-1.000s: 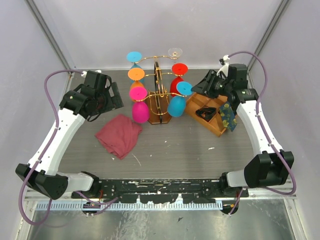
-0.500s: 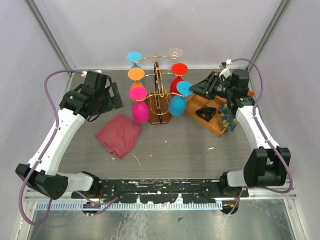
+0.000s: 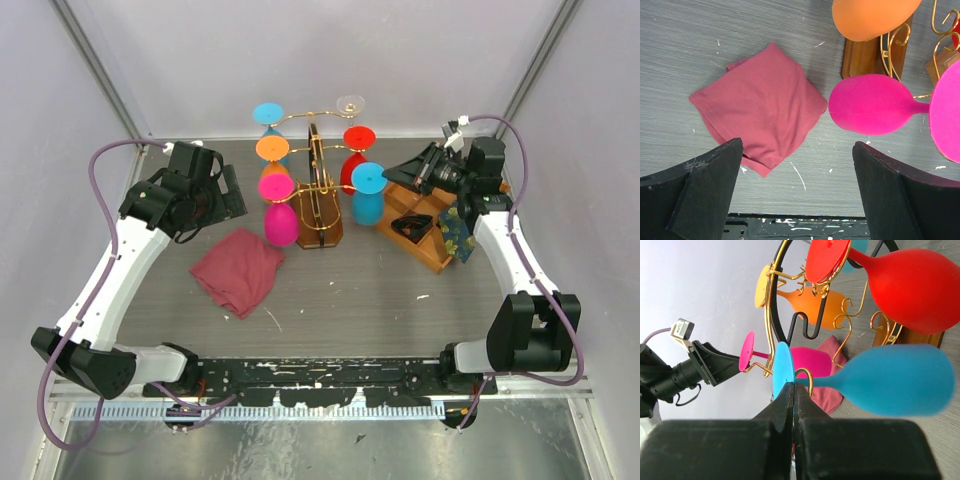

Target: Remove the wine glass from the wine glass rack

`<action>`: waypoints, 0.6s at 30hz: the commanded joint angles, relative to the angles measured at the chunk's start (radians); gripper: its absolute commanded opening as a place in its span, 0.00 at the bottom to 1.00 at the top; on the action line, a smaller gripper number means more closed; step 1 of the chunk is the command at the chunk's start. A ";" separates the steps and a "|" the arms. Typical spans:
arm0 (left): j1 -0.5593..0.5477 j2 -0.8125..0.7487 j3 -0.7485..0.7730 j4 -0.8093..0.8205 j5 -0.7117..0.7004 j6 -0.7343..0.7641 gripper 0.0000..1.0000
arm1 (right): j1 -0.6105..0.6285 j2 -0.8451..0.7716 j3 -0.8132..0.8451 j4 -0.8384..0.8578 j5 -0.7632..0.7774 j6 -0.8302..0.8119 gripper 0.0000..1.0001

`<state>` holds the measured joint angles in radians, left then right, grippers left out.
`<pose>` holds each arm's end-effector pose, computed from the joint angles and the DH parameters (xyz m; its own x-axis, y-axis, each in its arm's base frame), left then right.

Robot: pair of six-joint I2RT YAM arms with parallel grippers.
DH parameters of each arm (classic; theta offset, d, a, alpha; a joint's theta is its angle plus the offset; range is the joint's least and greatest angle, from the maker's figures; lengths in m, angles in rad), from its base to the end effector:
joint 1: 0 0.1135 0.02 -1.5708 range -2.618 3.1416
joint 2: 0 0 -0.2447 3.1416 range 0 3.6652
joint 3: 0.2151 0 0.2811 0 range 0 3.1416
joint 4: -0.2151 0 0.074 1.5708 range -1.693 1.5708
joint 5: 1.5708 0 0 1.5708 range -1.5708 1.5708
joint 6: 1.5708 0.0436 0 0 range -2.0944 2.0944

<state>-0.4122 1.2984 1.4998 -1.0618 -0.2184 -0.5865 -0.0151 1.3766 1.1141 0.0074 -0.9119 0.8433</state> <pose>0.2670 -0.1064 0.3745 -0.7233 -0.2734 -0.6341 -0.1665 0.9602 -0.2241 0.3515 0.0292 0.3149 -0.7322 0.4684 -0.4945 -0.3141 0.4119 0.8554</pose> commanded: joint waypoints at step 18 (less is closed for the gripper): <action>0.007 -0.017 -0.029 -0.019 -0.001 0.011 0.98 | -0.106 -0.082 0.055 -0.019 -0.059 0.032 0.01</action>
<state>-0.4114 1.2984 1.4879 -1.0637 -0.2184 -0.5865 -0.1158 1.3674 1.1187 0.0383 -0.9447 0.9279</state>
